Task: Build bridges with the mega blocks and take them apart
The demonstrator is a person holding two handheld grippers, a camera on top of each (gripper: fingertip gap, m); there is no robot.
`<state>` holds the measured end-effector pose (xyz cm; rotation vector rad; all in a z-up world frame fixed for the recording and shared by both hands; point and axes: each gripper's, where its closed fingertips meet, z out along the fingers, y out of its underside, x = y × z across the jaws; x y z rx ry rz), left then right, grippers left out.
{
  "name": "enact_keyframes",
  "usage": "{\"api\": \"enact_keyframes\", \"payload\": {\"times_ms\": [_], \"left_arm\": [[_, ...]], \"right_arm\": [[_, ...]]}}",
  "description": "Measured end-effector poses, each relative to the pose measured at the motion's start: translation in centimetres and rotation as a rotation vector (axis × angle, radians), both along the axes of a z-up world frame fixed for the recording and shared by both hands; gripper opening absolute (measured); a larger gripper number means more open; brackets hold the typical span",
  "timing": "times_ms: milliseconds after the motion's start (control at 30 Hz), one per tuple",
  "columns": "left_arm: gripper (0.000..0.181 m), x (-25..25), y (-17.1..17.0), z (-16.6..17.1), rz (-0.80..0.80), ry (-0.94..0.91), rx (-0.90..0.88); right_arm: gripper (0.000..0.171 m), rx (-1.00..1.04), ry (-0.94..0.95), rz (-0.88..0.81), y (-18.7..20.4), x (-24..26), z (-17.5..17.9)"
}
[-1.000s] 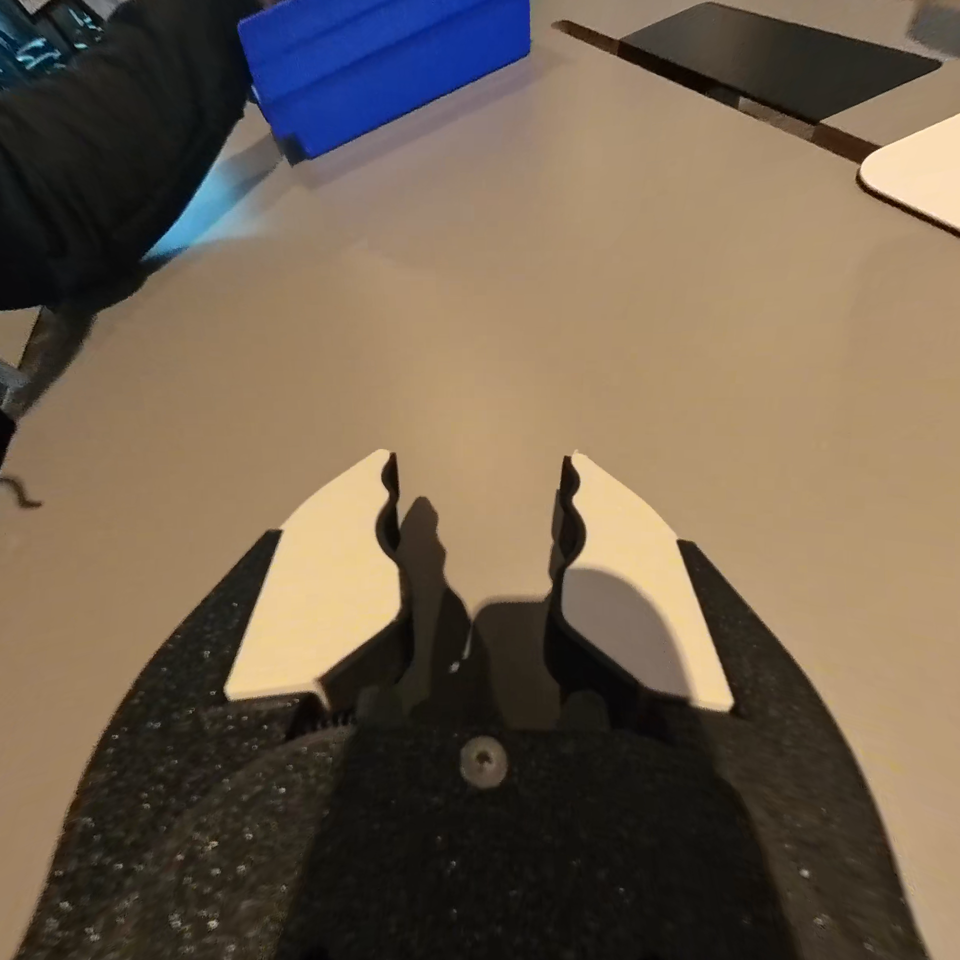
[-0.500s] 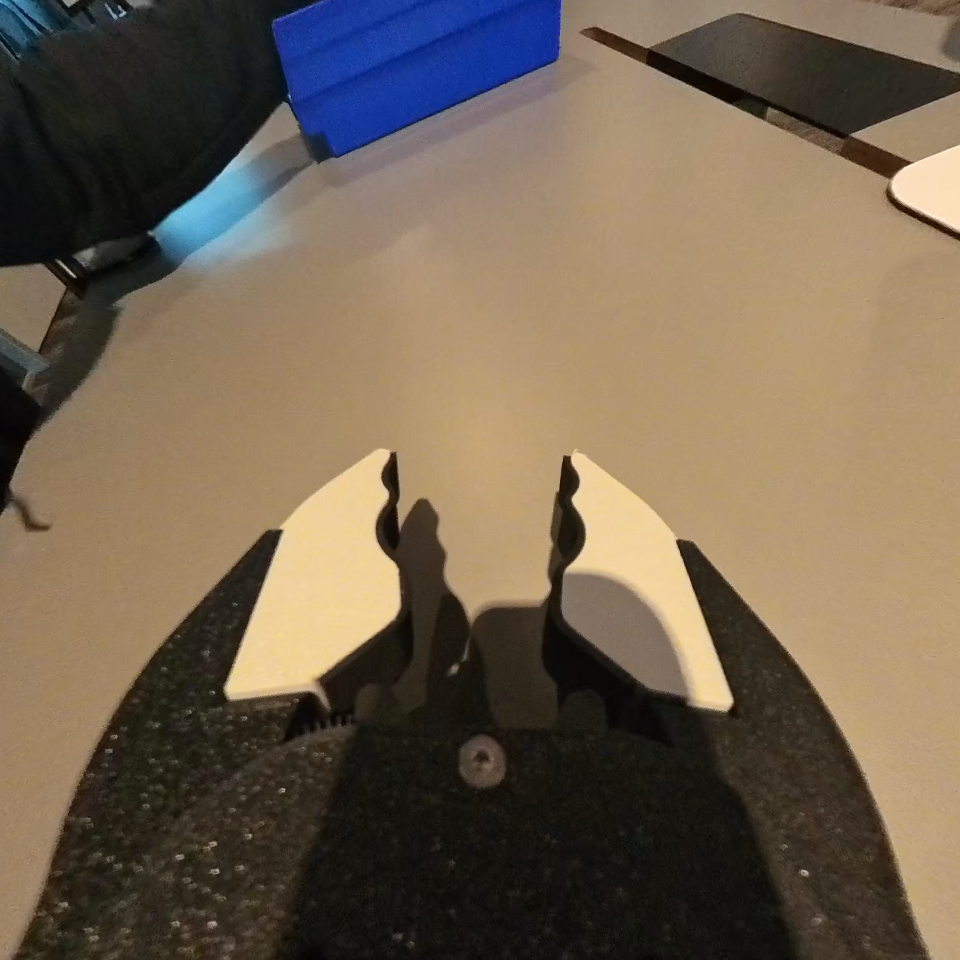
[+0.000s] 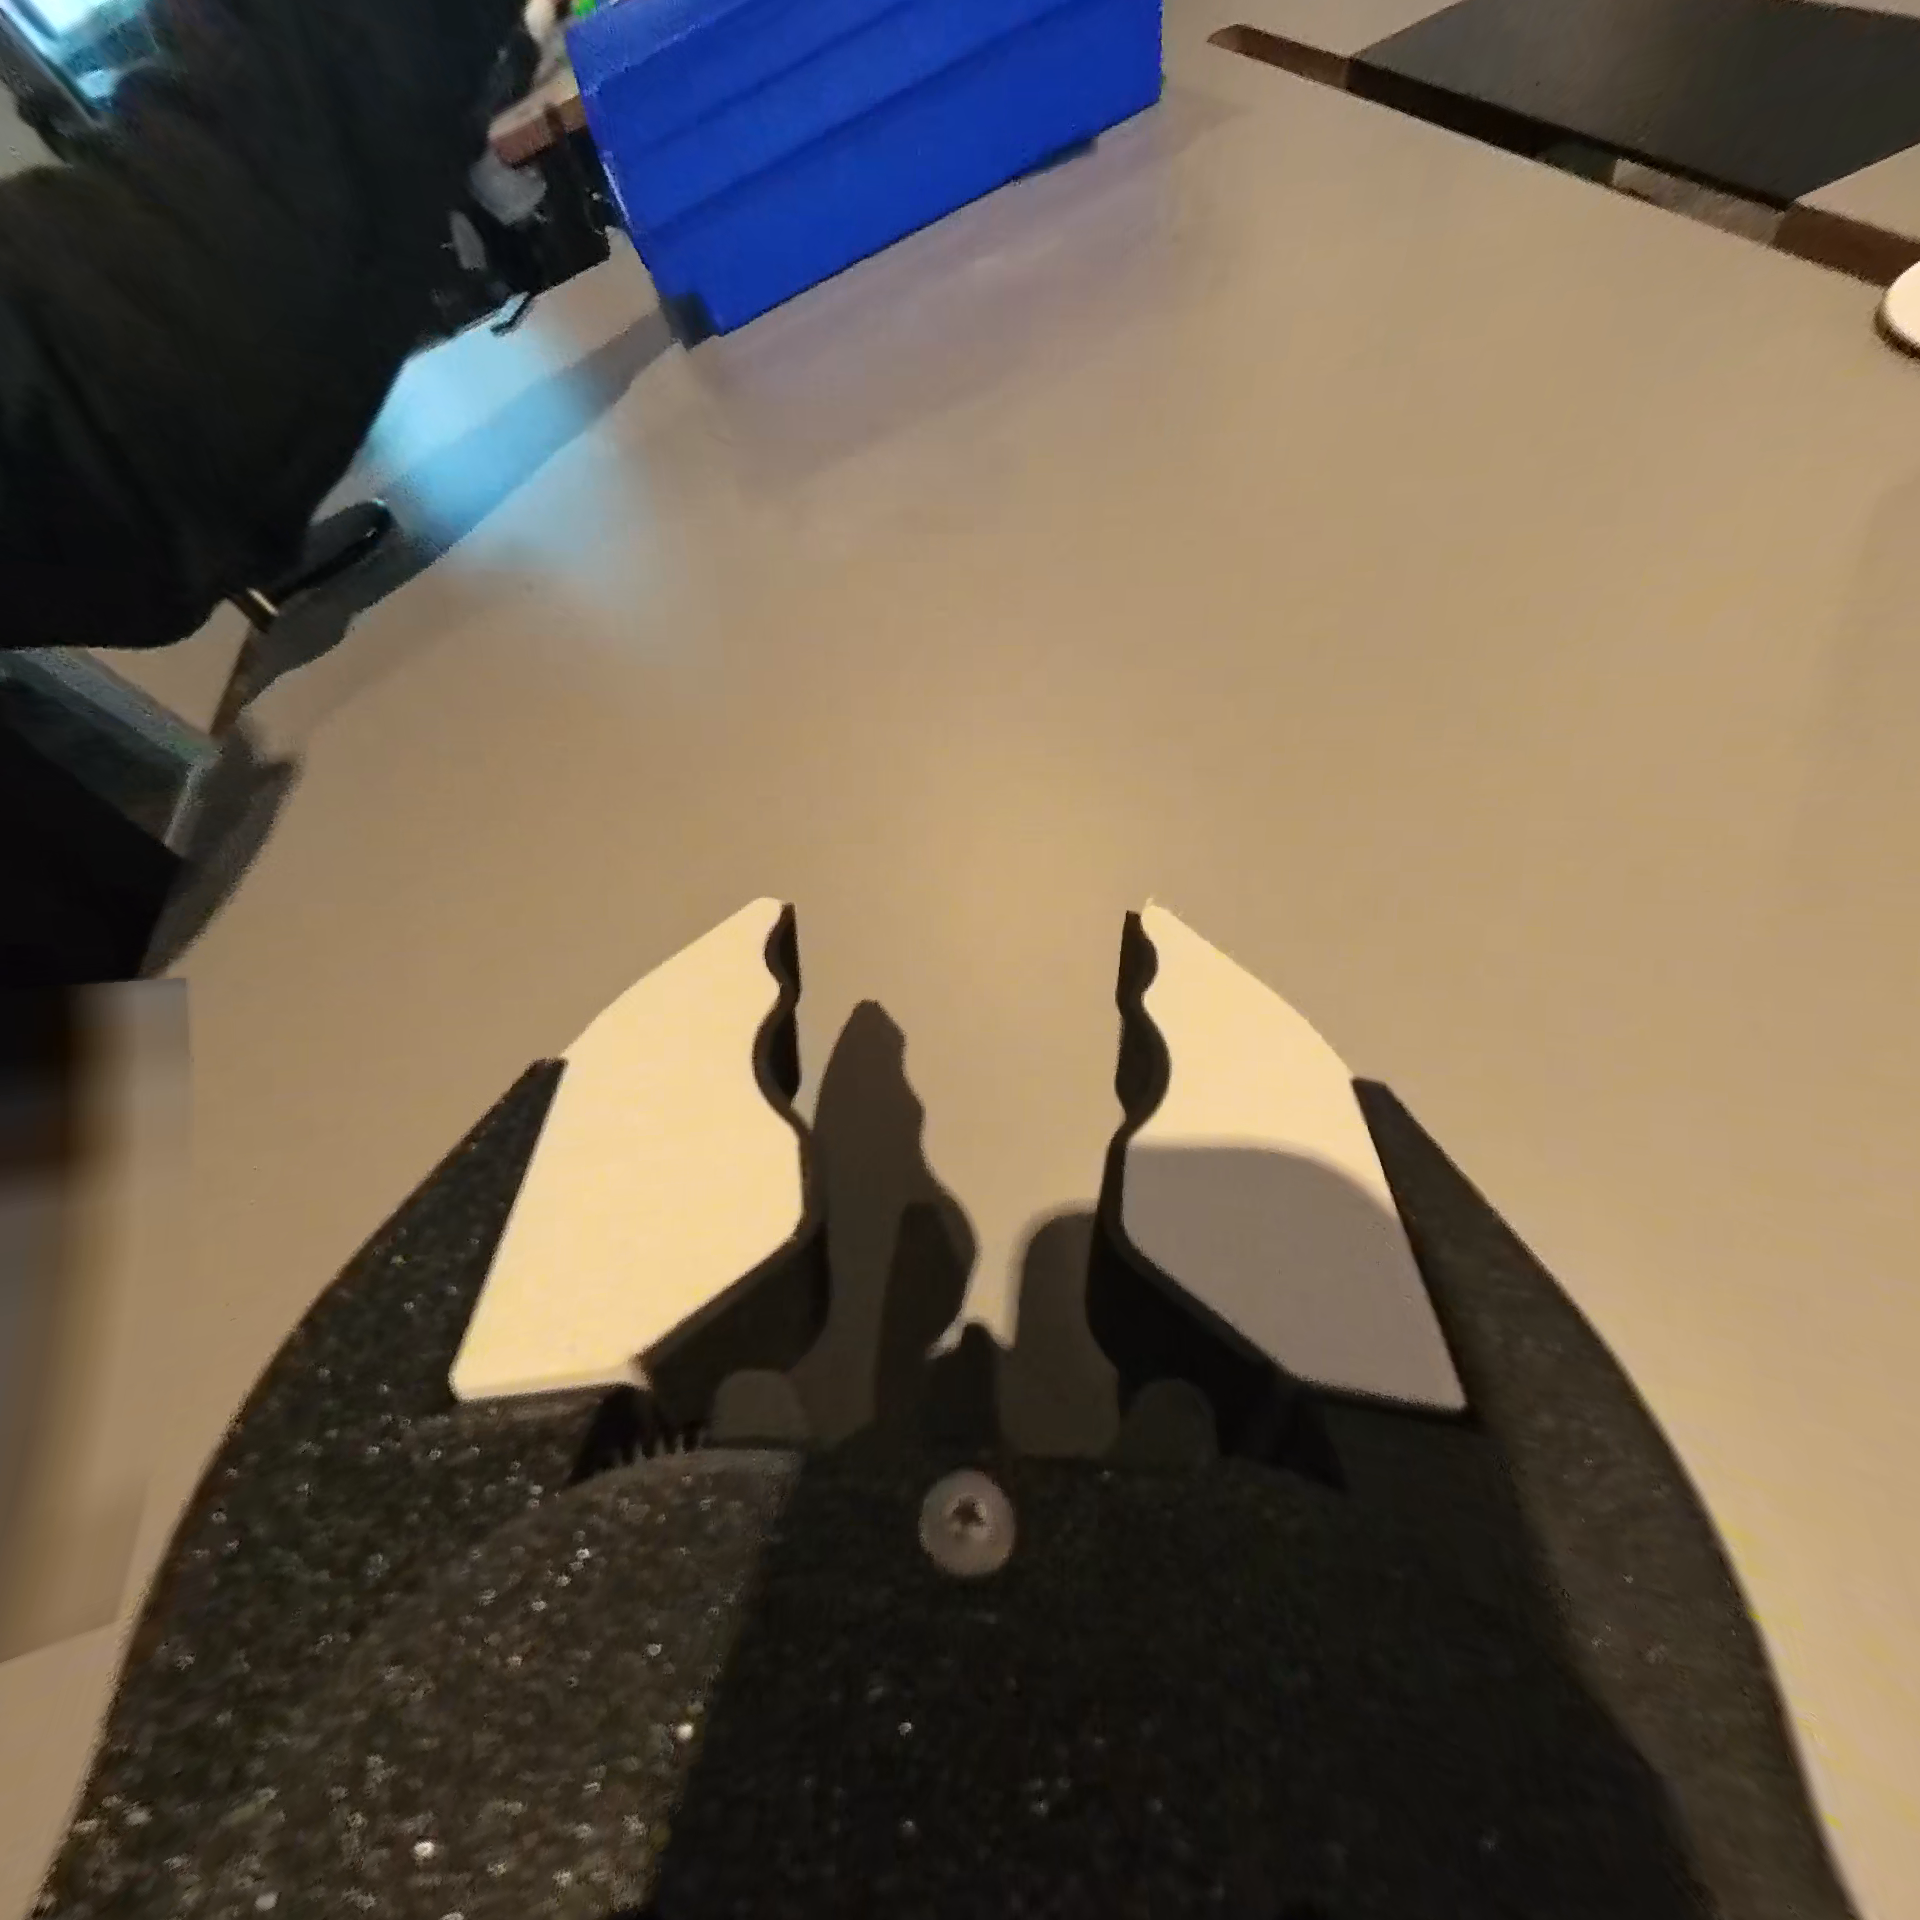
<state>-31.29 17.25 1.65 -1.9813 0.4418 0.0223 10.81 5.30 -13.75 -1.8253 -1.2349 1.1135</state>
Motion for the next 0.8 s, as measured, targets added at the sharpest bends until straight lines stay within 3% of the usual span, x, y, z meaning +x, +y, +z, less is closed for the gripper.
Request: {"api": "enact_keyframes", "payload": {"times_ms": [67,200,333,533,800], "left_arm": [[0.033,7.5,-0.7,-1.0,-0.235,-0.086,-0.06],[0.034,22.5,-4.6,-5.9,-0.72,-0.226,-0.207],[0.034,31.5,-8.1,-10.9,-0.928,-0.16,-0.314],[0.034,39.1,-11.8,-15.4,-1.069,0.044,-0.413],[0.034,41.4,-12.5,-15.4,-1.078,0.025,-0.332]], "right_arm": [[0.061,-0.026,-0.009,0.021,-0.2,-0.1,-0.2],[0.068,-0.031,0.03,-0.005,0.2,0.1,0.3],[0.071,0.007,0.099,-0.095,1.0,1.0,1.4],[0.07,0.038,0.125,-0.135,0.5,2.6,1.9],[0.067,0.069,0.079,-0.089,-0.9,3.2,1.4]]}}
